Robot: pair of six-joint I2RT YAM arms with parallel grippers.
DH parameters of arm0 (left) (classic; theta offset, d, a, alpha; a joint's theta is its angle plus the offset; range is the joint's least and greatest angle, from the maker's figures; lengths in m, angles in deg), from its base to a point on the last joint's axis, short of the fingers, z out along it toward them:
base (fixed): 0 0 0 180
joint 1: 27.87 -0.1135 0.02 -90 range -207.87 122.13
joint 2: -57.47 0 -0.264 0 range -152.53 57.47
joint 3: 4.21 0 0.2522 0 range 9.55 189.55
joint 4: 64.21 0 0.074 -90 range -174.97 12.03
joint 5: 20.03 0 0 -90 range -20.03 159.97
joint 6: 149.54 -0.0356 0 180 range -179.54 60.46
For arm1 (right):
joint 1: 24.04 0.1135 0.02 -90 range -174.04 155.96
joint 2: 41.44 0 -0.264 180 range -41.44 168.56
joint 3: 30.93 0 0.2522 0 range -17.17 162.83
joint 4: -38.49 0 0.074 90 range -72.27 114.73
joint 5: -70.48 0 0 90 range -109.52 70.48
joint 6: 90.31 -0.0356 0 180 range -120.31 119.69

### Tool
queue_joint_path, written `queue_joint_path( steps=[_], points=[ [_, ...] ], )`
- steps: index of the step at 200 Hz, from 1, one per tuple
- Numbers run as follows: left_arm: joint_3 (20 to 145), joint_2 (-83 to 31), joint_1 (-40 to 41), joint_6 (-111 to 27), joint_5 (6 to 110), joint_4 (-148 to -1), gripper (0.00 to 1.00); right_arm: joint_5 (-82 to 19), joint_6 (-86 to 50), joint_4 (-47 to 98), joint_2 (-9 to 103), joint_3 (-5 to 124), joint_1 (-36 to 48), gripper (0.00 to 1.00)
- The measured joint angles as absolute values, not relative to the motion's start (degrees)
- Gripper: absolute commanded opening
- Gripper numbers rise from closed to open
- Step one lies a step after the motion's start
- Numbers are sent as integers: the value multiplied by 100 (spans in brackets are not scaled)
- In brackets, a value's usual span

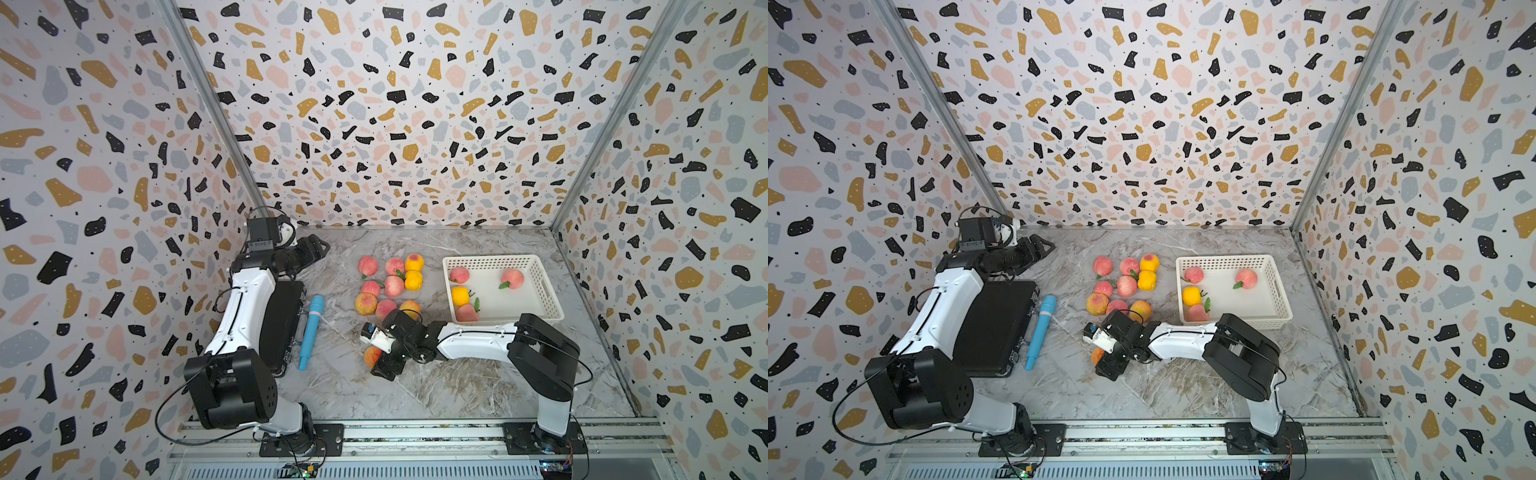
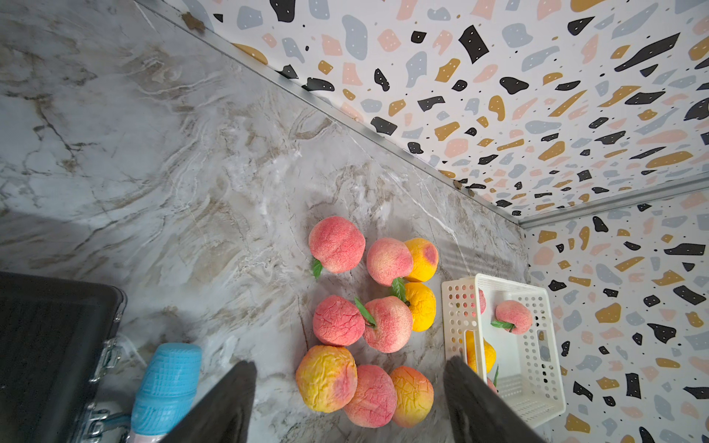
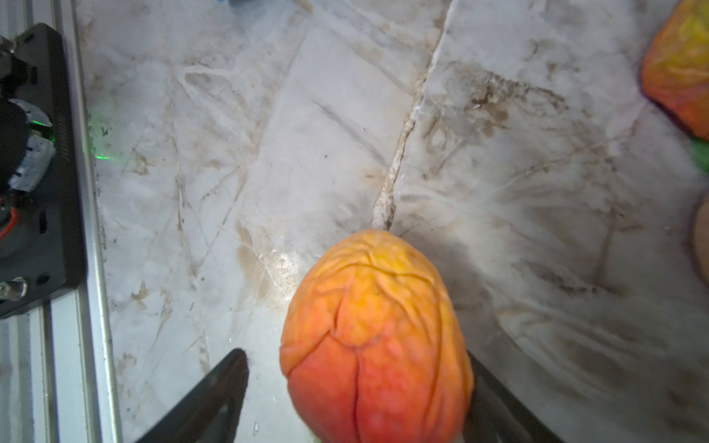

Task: Put the peaches into the basket
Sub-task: Pick up the peach from the center of the board.

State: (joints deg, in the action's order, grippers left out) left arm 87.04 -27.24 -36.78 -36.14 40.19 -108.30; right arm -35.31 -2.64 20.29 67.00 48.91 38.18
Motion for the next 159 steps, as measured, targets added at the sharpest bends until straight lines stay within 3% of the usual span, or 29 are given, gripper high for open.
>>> queue_joint_path(
  steps=[159],
  points=[
    [8704, -2726, -3678, -3612, 3916, -10827, 78, -3505, -320, 2000, 6921, 5265, 3818, 50]
  ],
)
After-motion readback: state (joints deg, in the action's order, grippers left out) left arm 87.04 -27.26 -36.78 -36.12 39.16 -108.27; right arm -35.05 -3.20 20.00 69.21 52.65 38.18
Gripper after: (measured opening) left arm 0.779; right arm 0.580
